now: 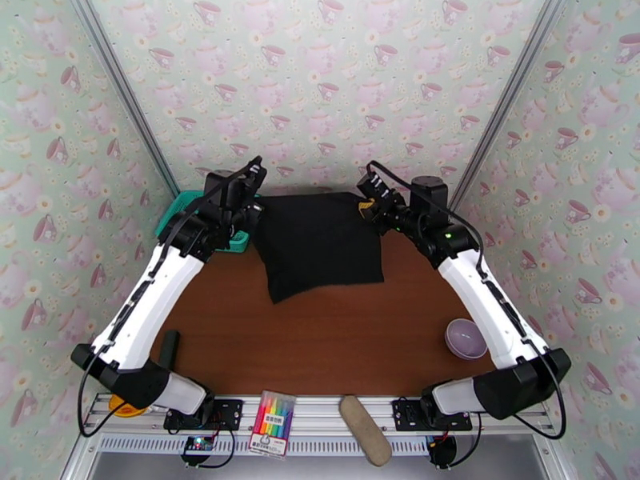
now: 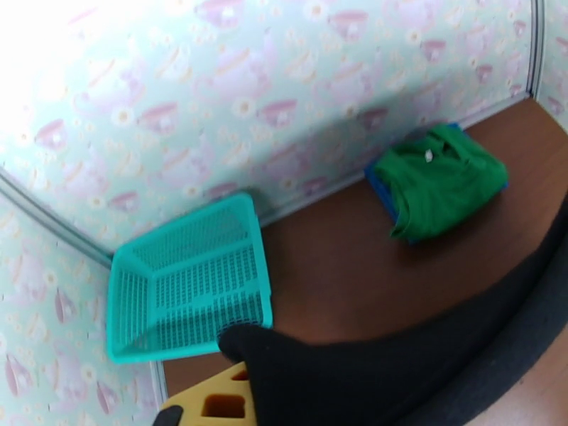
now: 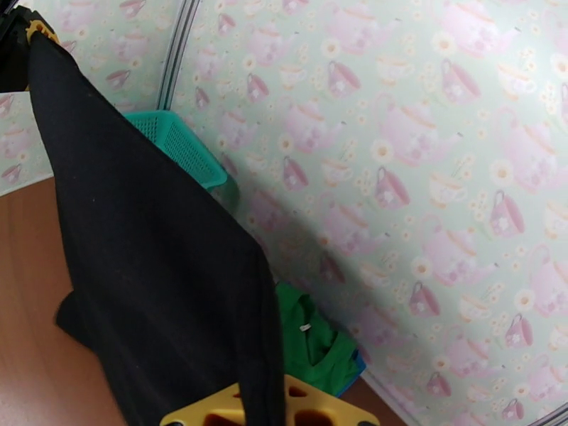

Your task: Fold and stack the mixed laundry pile

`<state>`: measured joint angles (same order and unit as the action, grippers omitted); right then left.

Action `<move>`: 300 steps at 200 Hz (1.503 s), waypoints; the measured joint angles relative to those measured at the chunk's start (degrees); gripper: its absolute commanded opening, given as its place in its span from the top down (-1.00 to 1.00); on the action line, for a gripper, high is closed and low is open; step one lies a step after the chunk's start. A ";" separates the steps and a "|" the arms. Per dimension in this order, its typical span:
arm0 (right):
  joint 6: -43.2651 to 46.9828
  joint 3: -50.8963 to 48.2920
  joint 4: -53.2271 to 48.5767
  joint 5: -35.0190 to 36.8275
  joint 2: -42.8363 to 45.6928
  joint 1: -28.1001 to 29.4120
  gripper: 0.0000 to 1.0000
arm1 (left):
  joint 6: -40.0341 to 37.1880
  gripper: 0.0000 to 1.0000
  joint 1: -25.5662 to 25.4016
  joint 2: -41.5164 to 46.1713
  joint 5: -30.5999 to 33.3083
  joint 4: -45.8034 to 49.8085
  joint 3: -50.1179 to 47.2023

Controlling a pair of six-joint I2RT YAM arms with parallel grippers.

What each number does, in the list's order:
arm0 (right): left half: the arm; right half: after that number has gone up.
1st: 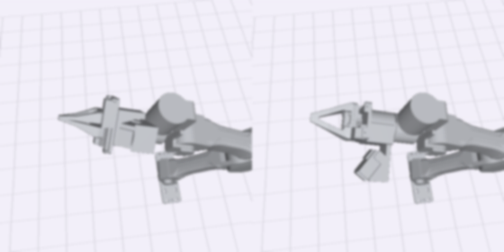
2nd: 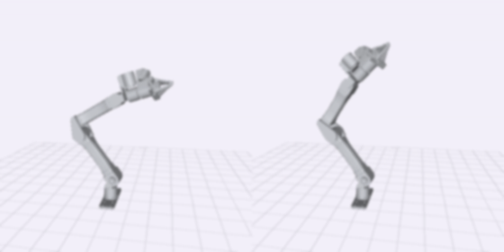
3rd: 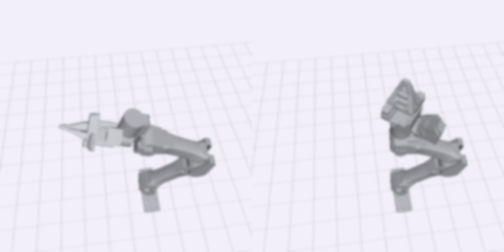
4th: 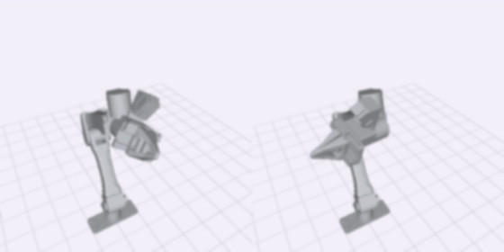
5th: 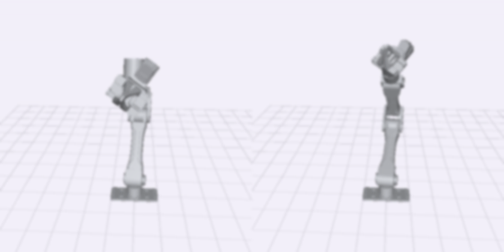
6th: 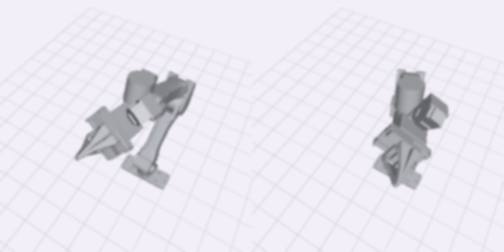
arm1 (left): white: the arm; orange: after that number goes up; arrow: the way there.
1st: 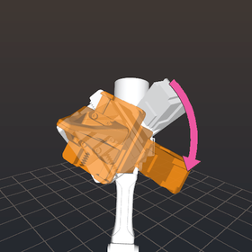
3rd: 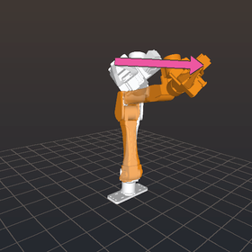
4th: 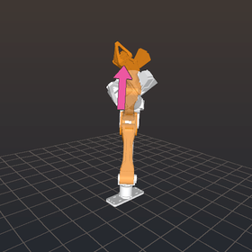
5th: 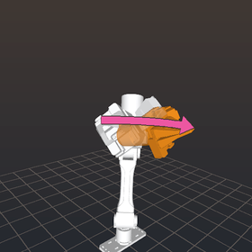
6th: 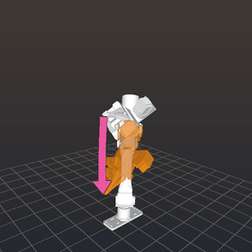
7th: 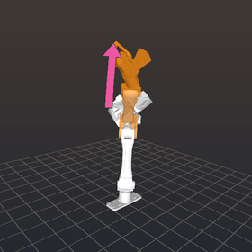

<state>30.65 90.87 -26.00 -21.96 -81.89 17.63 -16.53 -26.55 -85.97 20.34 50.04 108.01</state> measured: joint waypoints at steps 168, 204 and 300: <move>-24.06 -74.69 37.46 -4.07 35.15 16.00 1.00 | 49.20 1.00 -25.46 44.26 7.85 -0.09 -65.77; -27.32 -74.34 36.26 2.93 41.88 16.13 1.00 | 47.67 1.00 -24.09 37.55 9.46 0.11 -61.22; -34.67 -66.82 31.95 19.37 22.62 15.52 1.00 | 29.92 1.00 -11.87 6.64 6.82 -12.33 -47.36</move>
<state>-4.01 24.05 5.96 -2.59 -59.27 33.15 13.39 -38.41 -79.33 27.16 37.71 60.64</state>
